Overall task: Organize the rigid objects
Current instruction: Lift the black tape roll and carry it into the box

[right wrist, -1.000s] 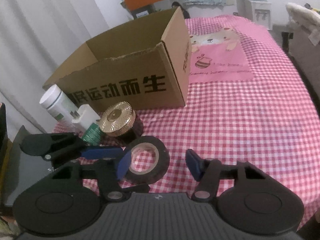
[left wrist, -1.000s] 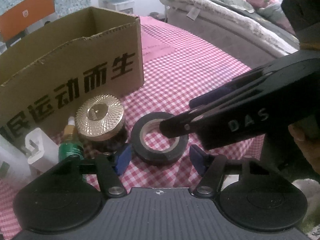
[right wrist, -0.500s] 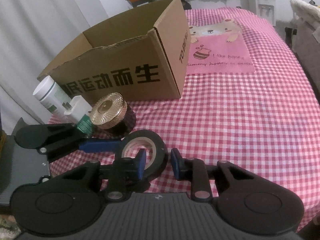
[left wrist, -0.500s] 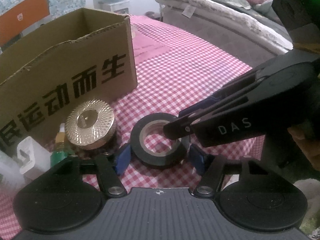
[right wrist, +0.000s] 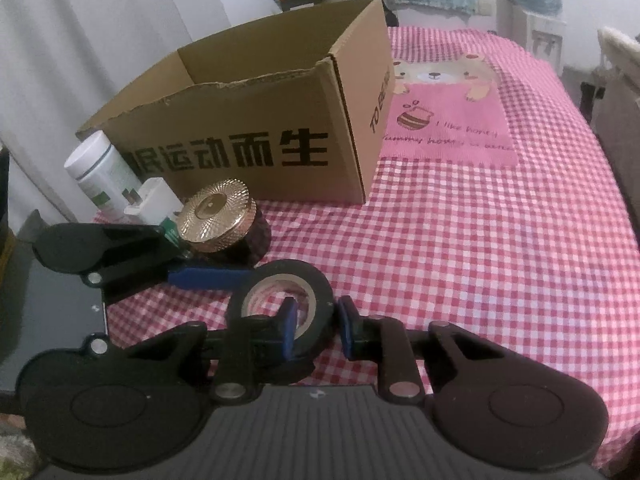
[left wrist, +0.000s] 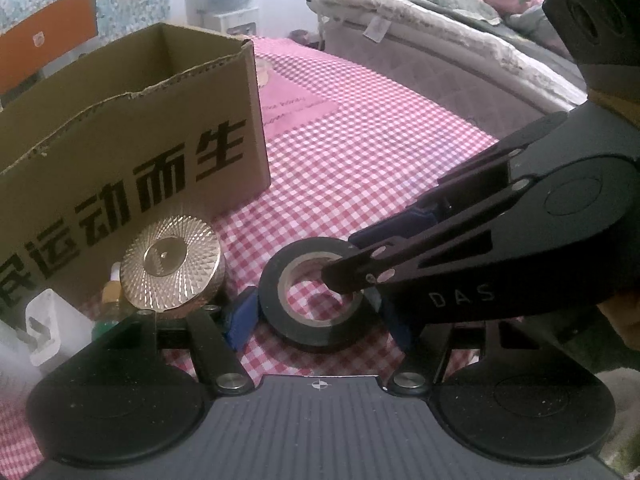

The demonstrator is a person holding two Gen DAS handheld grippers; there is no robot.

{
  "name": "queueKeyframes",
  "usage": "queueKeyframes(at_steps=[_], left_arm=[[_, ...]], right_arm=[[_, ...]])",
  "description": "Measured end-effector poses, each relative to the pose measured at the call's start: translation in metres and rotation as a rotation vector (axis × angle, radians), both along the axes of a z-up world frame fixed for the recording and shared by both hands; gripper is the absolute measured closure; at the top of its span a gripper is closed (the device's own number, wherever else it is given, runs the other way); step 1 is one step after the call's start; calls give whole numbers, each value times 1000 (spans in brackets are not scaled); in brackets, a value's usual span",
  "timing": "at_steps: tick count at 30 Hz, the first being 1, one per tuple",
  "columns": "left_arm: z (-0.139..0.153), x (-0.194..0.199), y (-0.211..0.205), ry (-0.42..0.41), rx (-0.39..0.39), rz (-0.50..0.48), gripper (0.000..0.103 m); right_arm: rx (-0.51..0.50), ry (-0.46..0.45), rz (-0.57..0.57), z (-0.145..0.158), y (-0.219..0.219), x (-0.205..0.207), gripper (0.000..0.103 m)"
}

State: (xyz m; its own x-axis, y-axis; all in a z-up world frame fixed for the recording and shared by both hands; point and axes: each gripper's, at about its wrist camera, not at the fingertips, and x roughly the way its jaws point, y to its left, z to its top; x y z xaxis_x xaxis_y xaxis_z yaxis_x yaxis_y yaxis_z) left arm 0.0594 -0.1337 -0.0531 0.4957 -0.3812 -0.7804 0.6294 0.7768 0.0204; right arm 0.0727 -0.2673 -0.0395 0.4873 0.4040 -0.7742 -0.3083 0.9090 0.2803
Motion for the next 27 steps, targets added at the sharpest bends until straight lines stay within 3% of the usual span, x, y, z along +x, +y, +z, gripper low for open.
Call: queueKeyframes(at_steps=[6, 11, 20, 27], left_arm=[[5, -5, 2, -22, -22, -12, 37], [23, -14, 10, -72, -70, -21, 37], [94, -28, 45, -268, -149, 7, 37], [140, -3, 79, -334, -132, 105, 37]], right_arm=[[-13, -7, -22, 7, -2, -3, 81], [-48, -58, -41, 30, 3, -14, 81], [-94, -261, 1, 109, 26, -28, 81], [-84, -377, 146, 161, 61, 8, 81]])
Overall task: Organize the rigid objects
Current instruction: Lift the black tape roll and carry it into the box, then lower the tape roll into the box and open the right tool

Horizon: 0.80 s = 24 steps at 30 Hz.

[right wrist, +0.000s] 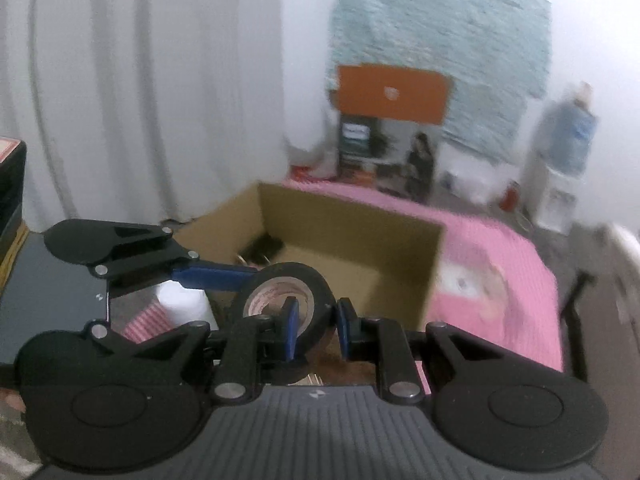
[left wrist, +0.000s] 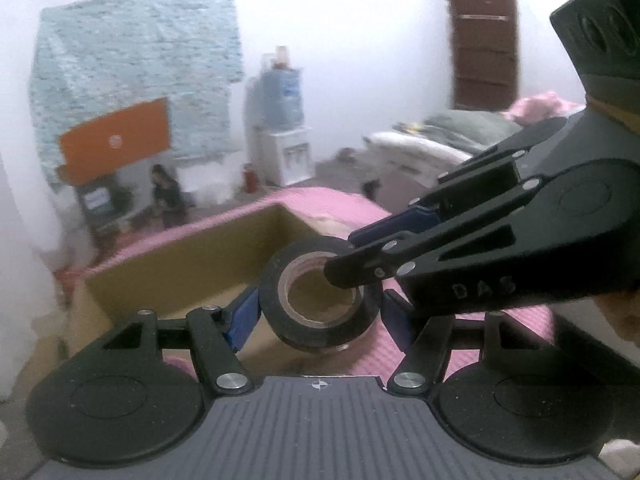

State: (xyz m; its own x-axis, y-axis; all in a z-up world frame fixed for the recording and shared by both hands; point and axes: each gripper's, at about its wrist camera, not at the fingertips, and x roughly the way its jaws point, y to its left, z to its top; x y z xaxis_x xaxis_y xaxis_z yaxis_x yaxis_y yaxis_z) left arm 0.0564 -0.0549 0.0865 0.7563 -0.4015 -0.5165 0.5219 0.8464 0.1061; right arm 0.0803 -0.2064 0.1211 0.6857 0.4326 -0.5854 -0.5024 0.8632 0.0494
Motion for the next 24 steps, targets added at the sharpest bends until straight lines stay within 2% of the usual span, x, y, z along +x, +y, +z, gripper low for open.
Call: queueKeyframes(at_steps=[3, 8, 13, 18, 24], left_arm=[[8, 27, 9, 26, 28, 46, 37], [7, 95, 29, 178, 33, 112, 37], [-14, 154, 43, 324, 53, 157, 37], [-44, 200, 53, 471, 67, 203, 37], [-69, 233, 54, 544, 119, 244, 37]], right_arm=[[26, 26, 74, 9, 13, 37, 81], [28, 134, 157, 1, 43, 111, 81], [-4, 237, 194, -28, 74, 177, 81], [-11, 392, 203, -70, 92, 243, 81], [-7, 521, 203, -112, 103, 287, 81]])
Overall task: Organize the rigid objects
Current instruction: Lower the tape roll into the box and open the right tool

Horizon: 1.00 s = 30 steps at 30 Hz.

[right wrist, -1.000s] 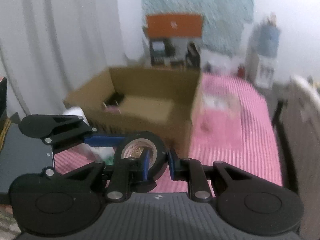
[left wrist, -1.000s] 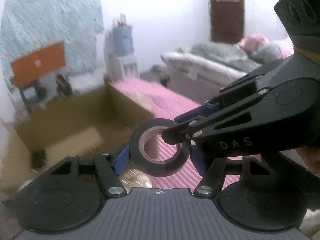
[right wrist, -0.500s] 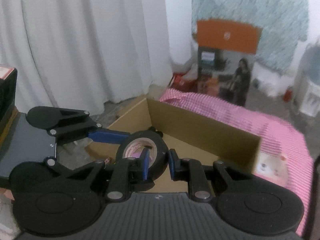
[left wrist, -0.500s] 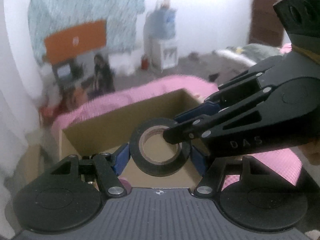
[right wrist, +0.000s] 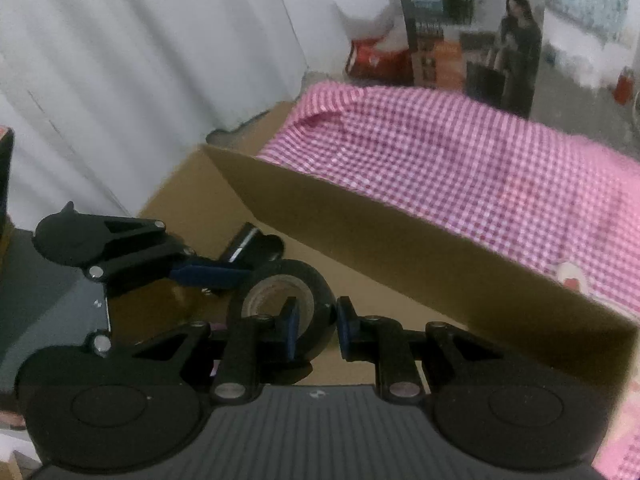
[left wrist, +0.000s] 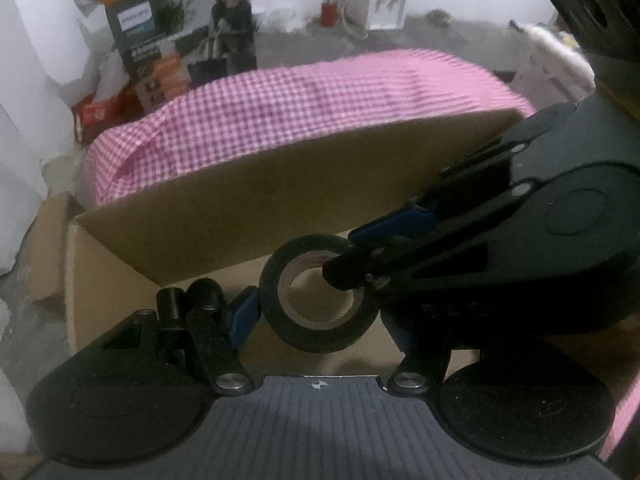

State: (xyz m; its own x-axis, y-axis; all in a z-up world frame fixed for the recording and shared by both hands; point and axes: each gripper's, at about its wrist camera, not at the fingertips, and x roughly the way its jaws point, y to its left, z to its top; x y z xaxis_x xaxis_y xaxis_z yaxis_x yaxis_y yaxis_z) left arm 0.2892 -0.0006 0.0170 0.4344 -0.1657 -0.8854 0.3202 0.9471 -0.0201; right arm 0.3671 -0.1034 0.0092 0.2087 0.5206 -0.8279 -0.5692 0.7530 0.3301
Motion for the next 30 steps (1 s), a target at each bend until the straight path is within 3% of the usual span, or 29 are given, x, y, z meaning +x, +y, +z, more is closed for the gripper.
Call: queueKeyframes(at_steps=[14, 20, 22, 28, 30], left_arm=[[-29, 26, -3, 40, 116, 12, 37], [-34, 27, 0, 50, 122, 21, 34], [-31, 26, 1, 30, 123, 27, 27], [-15, 21, 3, -2, 109, 38, 26], [-5, 16, 4, -19, 97, 42, 26]], right_arm=[[10, 87, 0, -41, 22, 32, 80], [36, 113, -22, -47, 22, 34, 79], [43, 123, -29, -48, 22, 36, 79], [57, 136, -61, -42, 16, 36, 76], [76, 133, -70, -33, 12, 32, 70]])
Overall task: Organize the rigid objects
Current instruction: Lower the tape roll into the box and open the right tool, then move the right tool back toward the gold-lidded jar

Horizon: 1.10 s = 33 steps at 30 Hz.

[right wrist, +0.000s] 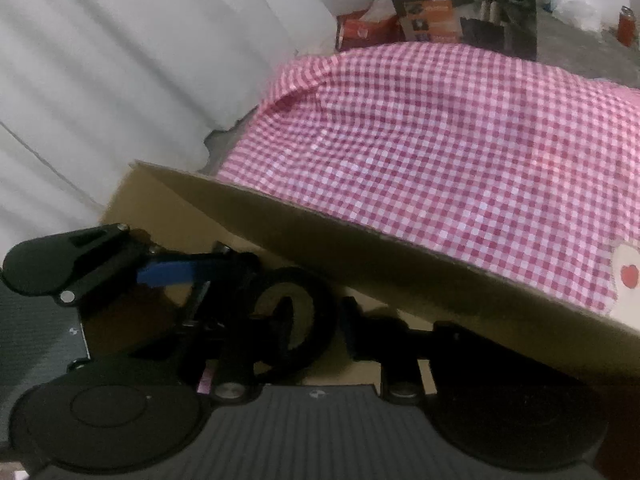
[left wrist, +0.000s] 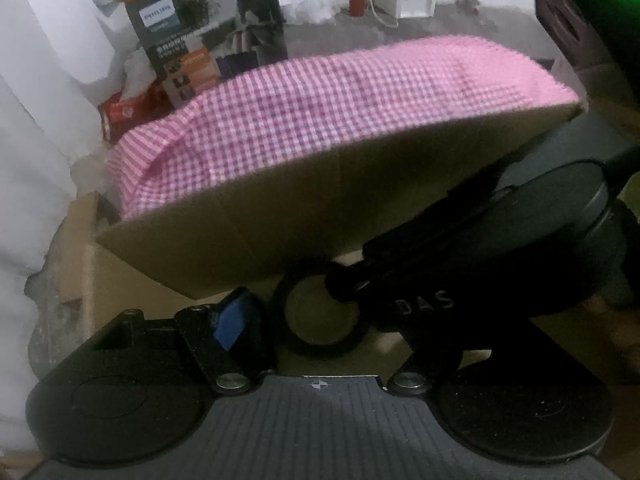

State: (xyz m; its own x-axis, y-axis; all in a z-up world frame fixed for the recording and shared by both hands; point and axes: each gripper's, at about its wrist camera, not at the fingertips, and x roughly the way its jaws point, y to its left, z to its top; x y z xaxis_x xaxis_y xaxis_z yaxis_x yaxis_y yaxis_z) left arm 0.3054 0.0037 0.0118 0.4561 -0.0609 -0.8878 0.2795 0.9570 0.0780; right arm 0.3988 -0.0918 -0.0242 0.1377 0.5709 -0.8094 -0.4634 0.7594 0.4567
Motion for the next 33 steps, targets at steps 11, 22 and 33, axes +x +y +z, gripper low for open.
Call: queueKeyframes(at_steps=[11, 22, 33], left_arm=[[81, -71, 9, -174, -90, -14, 19], [124, -183, 16, -346, -197, -62, 13], [70, -253, -14, -355, -259, -134, 11]], right_arm=[[139, -197, -77, 101, -55, -68, 40], [333, -303, -183, 171, -127, -209, 38], [463, -252, -262, 147, -171, -319, 34]])
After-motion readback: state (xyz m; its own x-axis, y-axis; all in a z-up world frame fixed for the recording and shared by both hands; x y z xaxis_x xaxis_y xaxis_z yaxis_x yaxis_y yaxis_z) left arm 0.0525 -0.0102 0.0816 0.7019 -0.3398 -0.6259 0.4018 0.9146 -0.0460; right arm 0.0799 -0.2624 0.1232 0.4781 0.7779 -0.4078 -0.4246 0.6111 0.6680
